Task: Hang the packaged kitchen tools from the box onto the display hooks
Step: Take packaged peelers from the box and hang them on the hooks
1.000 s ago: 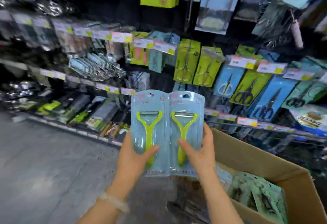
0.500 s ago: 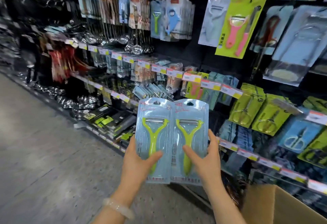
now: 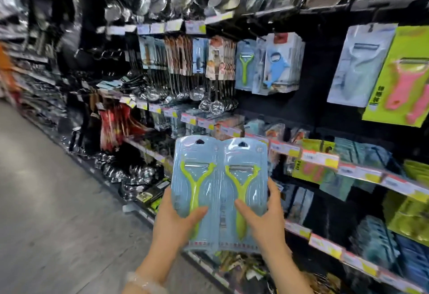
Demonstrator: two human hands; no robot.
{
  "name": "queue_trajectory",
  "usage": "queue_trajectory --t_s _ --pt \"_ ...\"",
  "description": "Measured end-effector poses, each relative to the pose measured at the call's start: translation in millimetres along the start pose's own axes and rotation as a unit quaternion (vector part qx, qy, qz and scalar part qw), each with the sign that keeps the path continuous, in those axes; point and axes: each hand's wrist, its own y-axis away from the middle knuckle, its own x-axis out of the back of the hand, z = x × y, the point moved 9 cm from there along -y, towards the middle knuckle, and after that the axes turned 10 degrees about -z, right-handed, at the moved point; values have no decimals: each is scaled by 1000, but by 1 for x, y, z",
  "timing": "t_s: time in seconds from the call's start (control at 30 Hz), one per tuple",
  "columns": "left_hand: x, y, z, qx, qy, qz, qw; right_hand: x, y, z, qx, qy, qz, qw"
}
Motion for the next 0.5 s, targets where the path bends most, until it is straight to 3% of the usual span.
queue_trajectory --t_s 0.2,0.5 --pt "7 -70 1 -11 -5 -23 1000 -13 -59 5 -1 -2 6 1000" --pt "-7 -183 8 -15 -7 -78 997 -15 -148 7 13 37 74 996"
